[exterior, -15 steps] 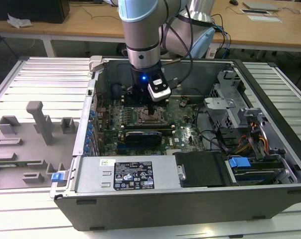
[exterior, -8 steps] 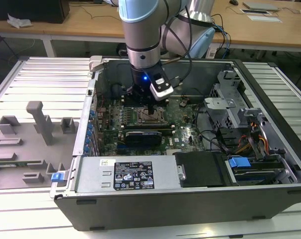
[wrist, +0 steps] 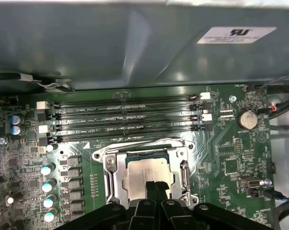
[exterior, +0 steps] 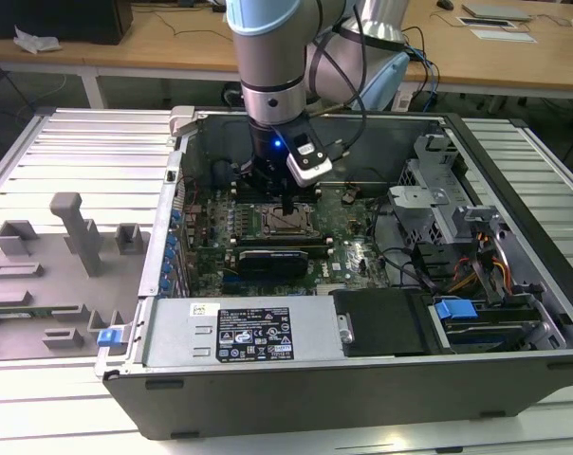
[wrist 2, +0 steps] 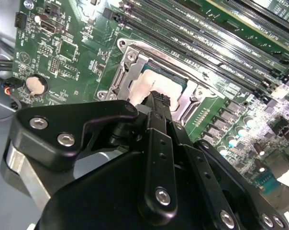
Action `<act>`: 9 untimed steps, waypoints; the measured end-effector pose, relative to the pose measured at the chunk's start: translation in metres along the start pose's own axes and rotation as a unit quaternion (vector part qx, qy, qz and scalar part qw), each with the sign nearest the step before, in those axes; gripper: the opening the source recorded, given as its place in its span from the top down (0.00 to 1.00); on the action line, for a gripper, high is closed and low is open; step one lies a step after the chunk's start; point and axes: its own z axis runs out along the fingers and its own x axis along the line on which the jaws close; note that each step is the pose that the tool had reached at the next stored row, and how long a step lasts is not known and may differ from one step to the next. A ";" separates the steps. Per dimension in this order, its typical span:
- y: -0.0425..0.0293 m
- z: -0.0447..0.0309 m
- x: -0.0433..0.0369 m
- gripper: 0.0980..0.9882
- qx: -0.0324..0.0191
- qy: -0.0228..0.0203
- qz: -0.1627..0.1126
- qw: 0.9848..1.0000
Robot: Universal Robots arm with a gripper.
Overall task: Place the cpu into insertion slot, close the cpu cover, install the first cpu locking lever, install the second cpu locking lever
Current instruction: 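Install the first cpu locking lever, then install the second cpu locking lever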
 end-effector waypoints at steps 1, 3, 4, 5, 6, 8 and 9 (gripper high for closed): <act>0.0001 -0.0024 -0.0004 0.99 0.000 0.000 0.000 1.000; 0.0002 -0.0043 -0.0007 0.99 0.000 0.000 0.000 1.000; 0.0002 -0.0042 -0.0007 0.99 0.000 0.000 0.000 1.000; 0.0002 -0.0042 -0.0007 0.99 0.000 0.000 0.000 1.000; 0.0002 -0.0042 -0.0007 0.99 0.000 0.000 0.000 1.000; 0.0002 -0.0043 -0.0007 0.99 0.001 0.000 0.000 1.000; 0.0001 -0.0043 -0.0007 0.99 0.001 0.000 0.000 1.000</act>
